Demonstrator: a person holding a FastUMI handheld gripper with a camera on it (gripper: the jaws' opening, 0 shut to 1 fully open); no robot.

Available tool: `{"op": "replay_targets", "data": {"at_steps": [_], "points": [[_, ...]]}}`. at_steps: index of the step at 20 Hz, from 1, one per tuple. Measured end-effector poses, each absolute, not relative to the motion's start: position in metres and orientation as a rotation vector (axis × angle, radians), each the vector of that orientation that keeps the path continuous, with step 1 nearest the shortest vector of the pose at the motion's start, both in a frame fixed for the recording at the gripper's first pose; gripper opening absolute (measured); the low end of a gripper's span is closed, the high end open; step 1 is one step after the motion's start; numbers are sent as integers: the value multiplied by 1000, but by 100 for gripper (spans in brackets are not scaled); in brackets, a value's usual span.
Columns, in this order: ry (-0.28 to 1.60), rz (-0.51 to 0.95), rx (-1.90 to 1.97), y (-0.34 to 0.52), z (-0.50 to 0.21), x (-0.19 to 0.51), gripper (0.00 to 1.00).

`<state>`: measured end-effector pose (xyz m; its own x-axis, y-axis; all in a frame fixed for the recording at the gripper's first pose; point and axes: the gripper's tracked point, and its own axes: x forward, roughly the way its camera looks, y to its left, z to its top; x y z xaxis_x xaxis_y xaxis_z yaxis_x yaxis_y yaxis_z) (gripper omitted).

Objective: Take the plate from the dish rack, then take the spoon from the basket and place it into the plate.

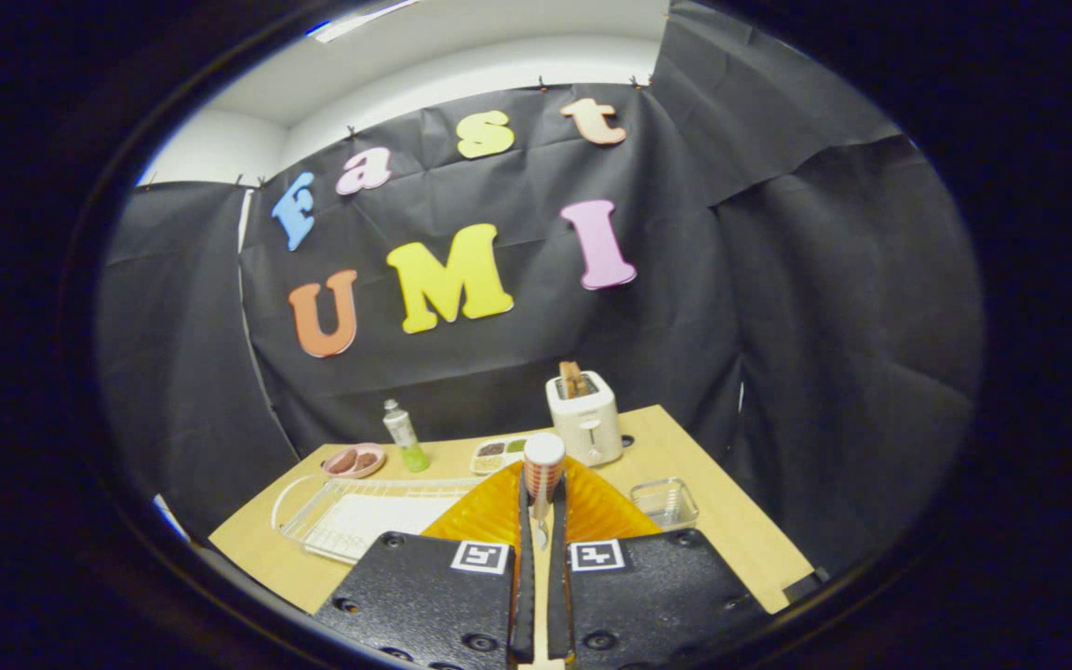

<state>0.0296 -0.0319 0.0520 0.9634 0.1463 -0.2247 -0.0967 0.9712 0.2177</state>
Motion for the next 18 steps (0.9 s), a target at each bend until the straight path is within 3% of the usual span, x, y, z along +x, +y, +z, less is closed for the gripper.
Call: {"op": "replay_targets", "data": {"at_steps": [8, 18], "points": [[384, 354, 123, 124, -21, -17, 11], [516, 408, 163, 178, -99, -19, 11]]}}
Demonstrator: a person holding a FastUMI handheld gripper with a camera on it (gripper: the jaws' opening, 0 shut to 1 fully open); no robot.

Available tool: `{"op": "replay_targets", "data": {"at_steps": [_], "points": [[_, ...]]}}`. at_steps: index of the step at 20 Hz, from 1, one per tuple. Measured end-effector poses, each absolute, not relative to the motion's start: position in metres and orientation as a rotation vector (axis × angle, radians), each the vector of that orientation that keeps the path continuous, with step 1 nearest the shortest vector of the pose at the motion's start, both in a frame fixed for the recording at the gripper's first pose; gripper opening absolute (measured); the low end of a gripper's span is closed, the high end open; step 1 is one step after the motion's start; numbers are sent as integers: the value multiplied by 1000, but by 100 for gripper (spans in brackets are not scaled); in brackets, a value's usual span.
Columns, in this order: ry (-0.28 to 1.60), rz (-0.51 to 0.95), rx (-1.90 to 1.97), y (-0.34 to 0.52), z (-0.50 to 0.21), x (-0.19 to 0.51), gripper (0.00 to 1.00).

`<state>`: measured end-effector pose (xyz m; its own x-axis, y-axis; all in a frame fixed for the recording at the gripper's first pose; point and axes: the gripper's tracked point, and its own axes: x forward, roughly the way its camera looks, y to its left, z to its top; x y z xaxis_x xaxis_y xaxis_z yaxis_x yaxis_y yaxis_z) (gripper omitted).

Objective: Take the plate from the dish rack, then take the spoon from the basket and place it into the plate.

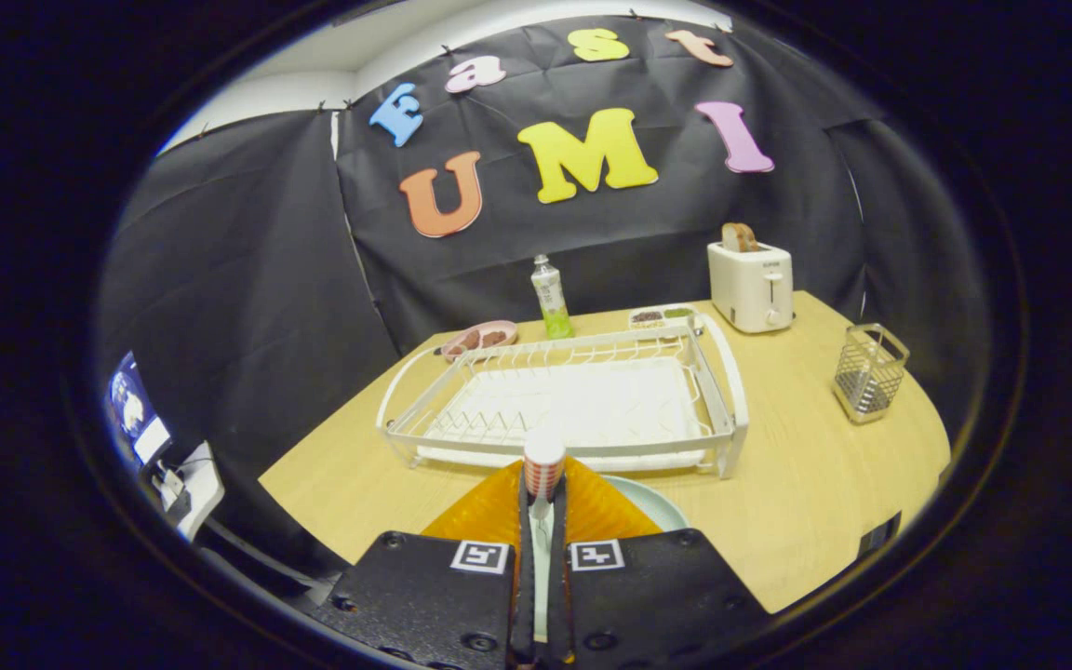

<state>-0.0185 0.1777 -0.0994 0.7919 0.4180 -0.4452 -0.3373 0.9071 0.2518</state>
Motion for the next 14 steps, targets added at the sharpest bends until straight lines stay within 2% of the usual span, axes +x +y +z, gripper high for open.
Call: {"op": "replay_targets", "data": {"at_steps": [2, 5, 7, 9, 10, 11, 14], "points": [[536, 418, 187, 179, -105, -17, 11], [548, 425, 184, 180, -110, -18, 17], [531, 414, 176, 175, -107, -15, 25], [508, 407, 173, 171, -102, -12, 43], [493, 396, 169, 167, -98, -10, 58], [476, 383, 162, 164, -94, -8, 66], [420, 342, 142, 154, -82, -2, 99]]}}
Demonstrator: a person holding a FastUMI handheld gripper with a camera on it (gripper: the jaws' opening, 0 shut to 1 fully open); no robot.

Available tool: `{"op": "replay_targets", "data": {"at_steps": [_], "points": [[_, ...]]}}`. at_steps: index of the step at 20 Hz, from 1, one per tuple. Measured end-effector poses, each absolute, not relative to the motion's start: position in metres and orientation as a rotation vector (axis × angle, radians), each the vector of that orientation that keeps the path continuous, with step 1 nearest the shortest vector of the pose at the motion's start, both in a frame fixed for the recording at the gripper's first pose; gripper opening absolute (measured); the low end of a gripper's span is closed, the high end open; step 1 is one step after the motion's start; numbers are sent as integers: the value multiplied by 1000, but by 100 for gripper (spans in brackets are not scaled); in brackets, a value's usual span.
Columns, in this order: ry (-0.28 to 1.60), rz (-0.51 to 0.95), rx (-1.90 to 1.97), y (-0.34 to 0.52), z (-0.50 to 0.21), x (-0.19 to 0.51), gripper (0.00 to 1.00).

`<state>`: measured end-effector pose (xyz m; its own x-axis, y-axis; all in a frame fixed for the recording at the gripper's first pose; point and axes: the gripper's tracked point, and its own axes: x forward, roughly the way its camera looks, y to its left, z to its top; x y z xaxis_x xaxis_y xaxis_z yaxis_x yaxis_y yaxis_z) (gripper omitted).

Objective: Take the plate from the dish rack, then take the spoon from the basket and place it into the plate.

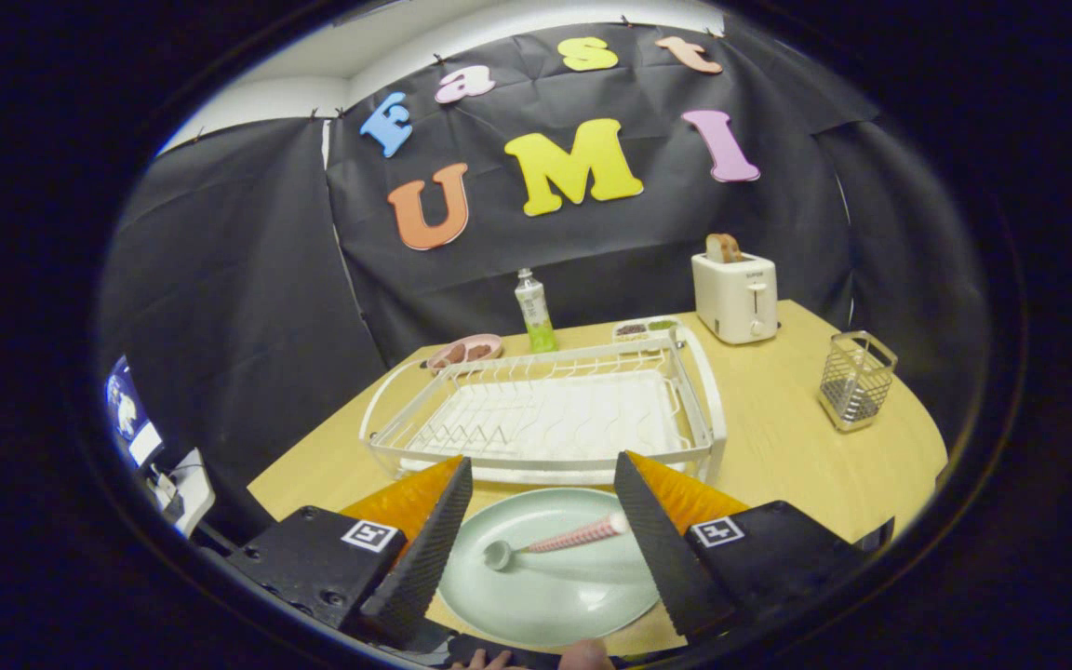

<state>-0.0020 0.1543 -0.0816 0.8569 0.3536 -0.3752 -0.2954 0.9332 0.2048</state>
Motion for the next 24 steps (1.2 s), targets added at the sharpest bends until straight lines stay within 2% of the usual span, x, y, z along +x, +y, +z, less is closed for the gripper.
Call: {"op": "replay_targets", "data": {"at_steps": [16, 24], "points": [[47, 86, 17, 98, -1, -16, 100], [23, 70, 1, 96, -9, -18, 100]]}}
